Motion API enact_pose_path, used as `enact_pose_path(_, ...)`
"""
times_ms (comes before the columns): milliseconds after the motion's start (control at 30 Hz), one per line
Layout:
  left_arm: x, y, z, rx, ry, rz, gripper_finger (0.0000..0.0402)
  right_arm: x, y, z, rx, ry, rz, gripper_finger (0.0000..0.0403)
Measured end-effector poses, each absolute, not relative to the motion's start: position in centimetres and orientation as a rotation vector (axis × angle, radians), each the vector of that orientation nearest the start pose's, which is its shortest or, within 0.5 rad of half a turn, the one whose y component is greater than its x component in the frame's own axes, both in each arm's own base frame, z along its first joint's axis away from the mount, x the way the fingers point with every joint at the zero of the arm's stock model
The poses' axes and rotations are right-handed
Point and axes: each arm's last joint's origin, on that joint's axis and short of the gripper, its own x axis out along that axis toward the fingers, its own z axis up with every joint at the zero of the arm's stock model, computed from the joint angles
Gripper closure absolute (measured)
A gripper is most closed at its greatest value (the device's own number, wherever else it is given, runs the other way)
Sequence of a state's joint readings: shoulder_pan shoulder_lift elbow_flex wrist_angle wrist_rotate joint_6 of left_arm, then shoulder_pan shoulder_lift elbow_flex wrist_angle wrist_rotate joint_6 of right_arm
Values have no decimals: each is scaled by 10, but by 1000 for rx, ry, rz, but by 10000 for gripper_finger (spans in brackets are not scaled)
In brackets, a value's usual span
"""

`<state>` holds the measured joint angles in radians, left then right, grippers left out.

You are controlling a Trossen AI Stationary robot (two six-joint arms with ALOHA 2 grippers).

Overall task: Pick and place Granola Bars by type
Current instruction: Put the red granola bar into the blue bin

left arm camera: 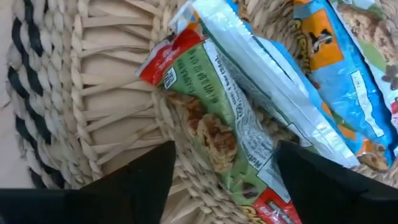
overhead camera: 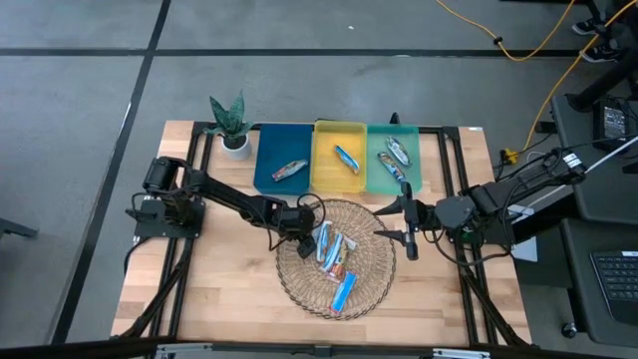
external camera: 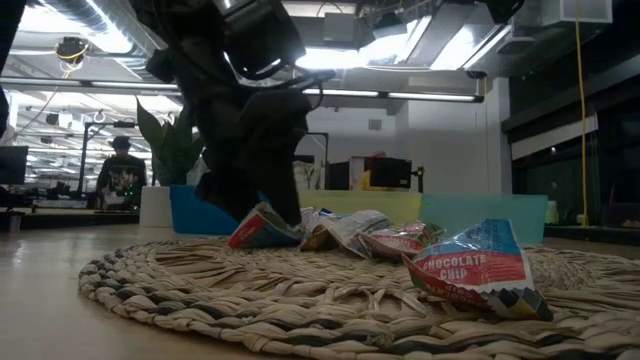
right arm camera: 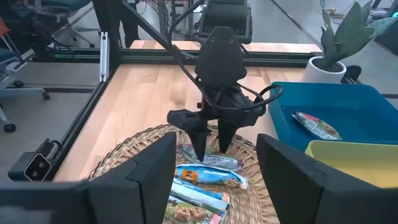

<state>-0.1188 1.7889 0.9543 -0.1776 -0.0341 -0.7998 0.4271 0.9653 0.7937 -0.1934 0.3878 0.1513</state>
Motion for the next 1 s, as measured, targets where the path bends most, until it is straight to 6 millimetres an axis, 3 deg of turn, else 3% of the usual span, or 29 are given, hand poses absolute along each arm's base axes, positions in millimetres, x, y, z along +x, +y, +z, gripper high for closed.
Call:
enact_pose_path(600,335,-39,137,-679,984,342,323,195,77,303,2,342,11,179)
enact_pose_path(767,334,-39,143,-709,1006,295,352,195,77,303,1,344,10,179)
enact_pose_path(1000,337,-39,176,-676,981,229,365,195,77,303,-2,352,10,179)
